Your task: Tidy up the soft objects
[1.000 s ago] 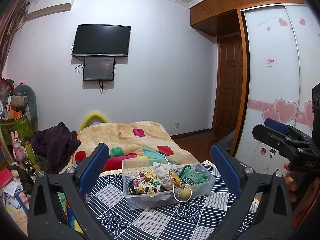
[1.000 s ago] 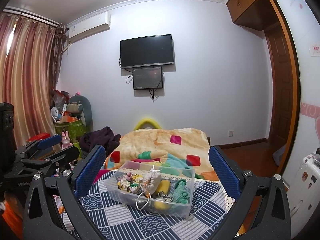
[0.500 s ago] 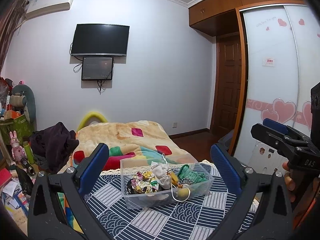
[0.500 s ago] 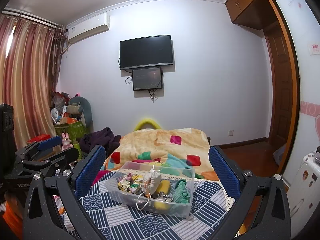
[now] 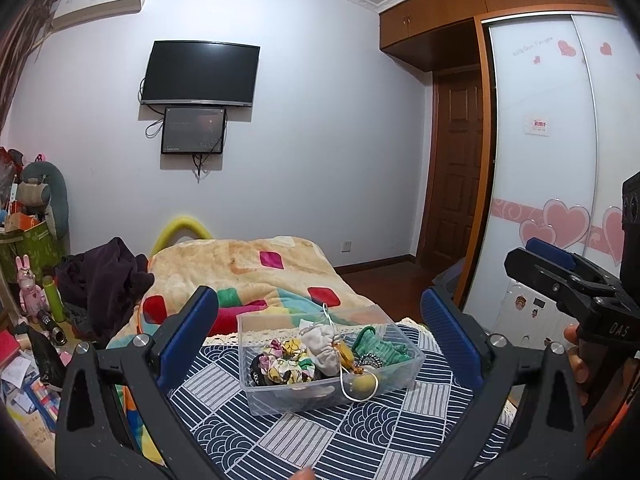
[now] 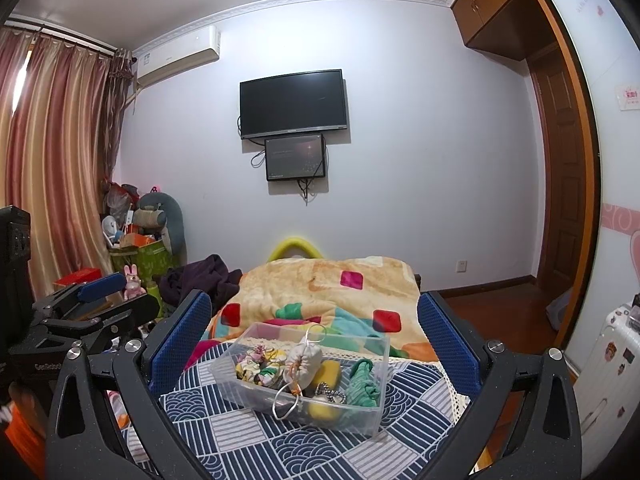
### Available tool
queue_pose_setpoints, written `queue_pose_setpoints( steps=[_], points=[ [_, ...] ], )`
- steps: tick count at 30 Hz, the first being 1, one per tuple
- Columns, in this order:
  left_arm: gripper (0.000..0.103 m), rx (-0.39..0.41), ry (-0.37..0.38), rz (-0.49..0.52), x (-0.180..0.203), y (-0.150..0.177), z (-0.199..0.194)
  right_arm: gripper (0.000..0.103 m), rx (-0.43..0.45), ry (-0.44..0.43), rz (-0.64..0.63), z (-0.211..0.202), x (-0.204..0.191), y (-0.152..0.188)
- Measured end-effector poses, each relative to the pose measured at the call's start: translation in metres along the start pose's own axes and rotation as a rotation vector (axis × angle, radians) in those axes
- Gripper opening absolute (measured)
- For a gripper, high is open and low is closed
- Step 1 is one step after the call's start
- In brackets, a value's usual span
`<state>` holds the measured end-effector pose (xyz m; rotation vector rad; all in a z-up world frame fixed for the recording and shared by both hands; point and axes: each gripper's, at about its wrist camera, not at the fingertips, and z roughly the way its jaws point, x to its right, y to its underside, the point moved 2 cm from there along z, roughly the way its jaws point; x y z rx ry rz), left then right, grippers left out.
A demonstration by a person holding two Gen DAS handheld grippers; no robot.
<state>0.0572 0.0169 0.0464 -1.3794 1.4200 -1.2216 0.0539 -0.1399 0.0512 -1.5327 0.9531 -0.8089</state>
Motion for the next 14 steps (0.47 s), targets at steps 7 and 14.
queue_pose_setpoints(
  steps=[7, 14],
  points=[
    [0.103, 0.004, -0.011, 0.010, 0.0008, -0.0013, -0.0019, 0.103, -0.004, 0.000, 0.001, 0.0004, 0.0004, -0.0002],
    [0.103, -0.004, -0.008, 0.012, 0.0005, -0.0022, -0.0017, 0.103, -0.007, 0.000, 0.002, 0.0002, 0.0005, -0.0010]
  ],
)
